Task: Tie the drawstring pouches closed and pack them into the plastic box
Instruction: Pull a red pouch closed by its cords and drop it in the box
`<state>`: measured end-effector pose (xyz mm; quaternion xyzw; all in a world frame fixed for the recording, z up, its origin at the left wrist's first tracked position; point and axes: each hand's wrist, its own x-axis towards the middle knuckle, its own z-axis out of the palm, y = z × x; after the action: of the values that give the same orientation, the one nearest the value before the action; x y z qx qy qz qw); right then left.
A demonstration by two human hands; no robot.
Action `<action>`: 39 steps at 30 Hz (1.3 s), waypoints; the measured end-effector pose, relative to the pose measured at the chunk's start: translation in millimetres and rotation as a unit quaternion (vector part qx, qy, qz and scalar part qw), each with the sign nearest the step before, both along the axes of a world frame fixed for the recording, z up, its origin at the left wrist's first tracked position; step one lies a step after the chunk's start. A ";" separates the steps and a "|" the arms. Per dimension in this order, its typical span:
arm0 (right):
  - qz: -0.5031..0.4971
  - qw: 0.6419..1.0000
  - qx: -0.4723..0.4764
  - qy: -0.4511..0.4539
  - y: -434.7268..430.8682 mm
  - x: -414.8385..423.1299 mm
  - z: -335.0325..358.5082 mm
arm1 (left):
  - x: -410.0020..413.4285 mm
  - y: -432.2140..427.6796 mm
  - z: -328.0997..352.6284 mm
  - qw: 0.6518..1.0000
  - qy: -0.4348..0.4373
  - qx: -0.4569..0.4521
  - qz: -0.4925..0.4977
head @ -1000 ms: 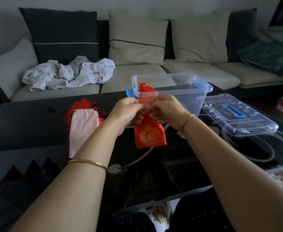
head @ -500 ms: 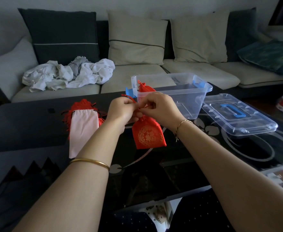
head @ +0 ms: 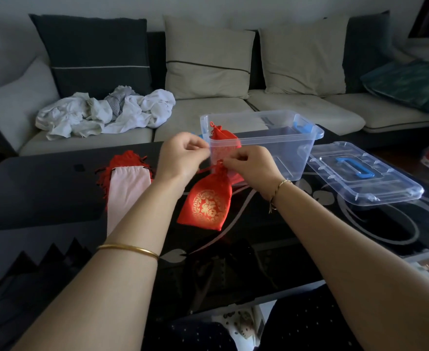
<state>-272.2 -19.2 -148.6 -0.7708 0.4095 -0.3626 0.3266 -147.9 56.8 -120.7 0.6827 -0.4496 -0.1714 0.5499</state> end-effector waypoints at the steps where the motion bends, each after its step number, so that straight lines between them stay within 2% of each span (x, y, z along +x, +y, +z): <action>1: -0.005 1.000 0.015 -0.013 -0.1 0.4 -0.1 | -4.4 0.1 0.4 0.998 -0.057 0.002 -0.025; 3: -0.008 0.998 0.043 -0.041 1.0 1.2 1.0 | -9.8 -2.2 -1.8 0.988 -0.151 0.015 -0.037; 5: -0.009 0.997 0.062 -0.054 1.9 1.2 1.9 | -11.5 -4.8 -5.6 0.979 -0.201 0.020 -0.020; 14: 0.018 0.974 0.181 -0.133 2.4 1.2 2.1 | -9.6 -7.4 -12.5 0.964 -0.265 0.025 0.005; 21: 0.087 0.964 0.208 -0.141 3.0 -3.1 3.1 | -5.1 -9.5 -13.2 0.960 -0.278 0.021 -0.008; 26: 0.004 0.998 0.055 -0.036 -8.8 -13.5 2.9 | 5.4 -12.0 -19.0 0.956 -0.289 0.055 0.007; 29: -0.029 0.999 0.028 -0.022 -13.6 -12.5 -3.8 | 1.7 -14.2 -19.8 0.954 -0.294 0.059 0.008; 32: -0.021 0.998 0.056 0.008 -9.3 -10.2 -10.0 | -1.0 -16.4 -20.1 0.970 -0.230 0.081 -0.016; 36: 0.081 0.978 0.190 -0.027 6.0 -11.1 -9.7 | 5.3 -18.8 -23.4 0.976 -0.190 0.107 0.008; 39: 0.126 0.979 0.161 0.003 9.9 -10.8 -13.6 | 6.4 -23.0 -23.7 0.978 -0.182 0.095 0.035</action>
<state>-283.0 -9.3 -162.2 -0.7548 0.3629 -0.2452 0.4884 -141.5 33.8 -144.5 0.7672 -0.4997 -0.0666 0.3966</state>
